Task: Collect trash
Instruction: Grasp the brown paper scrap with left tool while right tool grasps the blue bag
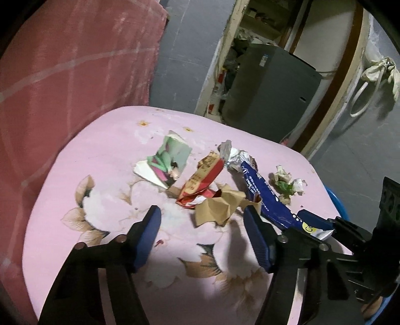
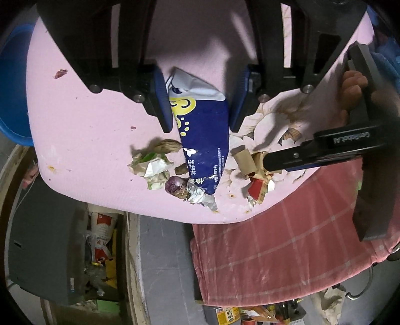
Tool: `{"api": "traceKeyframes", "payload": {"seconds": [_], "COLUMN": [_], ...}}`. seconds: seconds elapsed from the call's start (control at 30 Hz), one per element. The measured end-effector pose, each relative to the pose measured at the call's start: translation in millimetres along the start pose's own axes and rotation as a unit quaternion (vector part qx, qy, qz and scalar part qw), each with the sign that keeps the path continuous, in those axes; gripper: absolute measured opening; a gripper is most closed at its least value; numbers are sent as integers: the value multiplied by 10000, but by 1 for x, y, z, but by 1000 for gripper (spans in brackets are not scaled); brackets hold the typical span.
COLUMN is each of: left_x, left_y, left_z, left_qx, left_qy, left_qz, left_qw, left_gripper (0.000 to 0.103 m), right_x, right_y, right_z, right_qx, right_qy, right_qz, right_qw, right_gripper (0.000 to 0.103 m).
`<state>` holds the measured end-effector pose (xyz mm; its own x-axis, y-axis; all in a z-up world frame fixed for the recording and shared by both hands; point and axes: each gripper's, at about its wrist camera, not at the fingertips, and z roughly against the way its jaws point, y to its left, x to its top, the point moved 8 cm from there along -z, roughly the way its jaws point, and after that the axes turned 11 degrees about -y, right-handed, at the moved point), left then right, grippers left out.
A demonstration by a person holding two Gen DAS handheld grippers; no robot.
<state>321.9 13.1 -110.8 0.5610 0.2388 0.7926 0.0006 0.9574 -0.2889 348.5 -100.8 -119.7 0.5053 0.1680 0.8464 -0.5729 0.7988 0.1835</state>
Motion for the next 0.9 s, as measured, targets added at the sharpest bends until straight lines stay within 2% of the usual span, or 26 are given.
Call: {"api": "traceKeyframes", "payload": {"seconds": [0.13, 0.37, 0.53, 0.6, 0.9], "left_x": [3, 5, 2, 1, -1], "left_y": [-5, -11, -13, -14, -16], "left_z": [-5, -14, -15, -15, -12], "left_qx": [-62, 81, 34, -3, -23], "left_qy": [45, 137, 171, 201, 164], "left_qz": [-7, -150, -107, -95, -24], "left_qw": [10000, 9998, 9998, 9998, 9999], "left_gripper": [56, 36, 28, 19, 16], "right_x": [2, 4, 4, 5, 6], "right_y": [-6, -9, -9, -9, -7], "right_z": [3, 6, 6, 6, 9], "right_qx": [-118, -178, -173, -169, -142], "right_qy": [-70, -116, -125, -141, -223], "right_qz": [-102, -157, -162, -162, -109], "right_qw": [9999, 9997, 9996, 9996, 9996], "right_gripper": [45, 45, 45, 45, 45]}}
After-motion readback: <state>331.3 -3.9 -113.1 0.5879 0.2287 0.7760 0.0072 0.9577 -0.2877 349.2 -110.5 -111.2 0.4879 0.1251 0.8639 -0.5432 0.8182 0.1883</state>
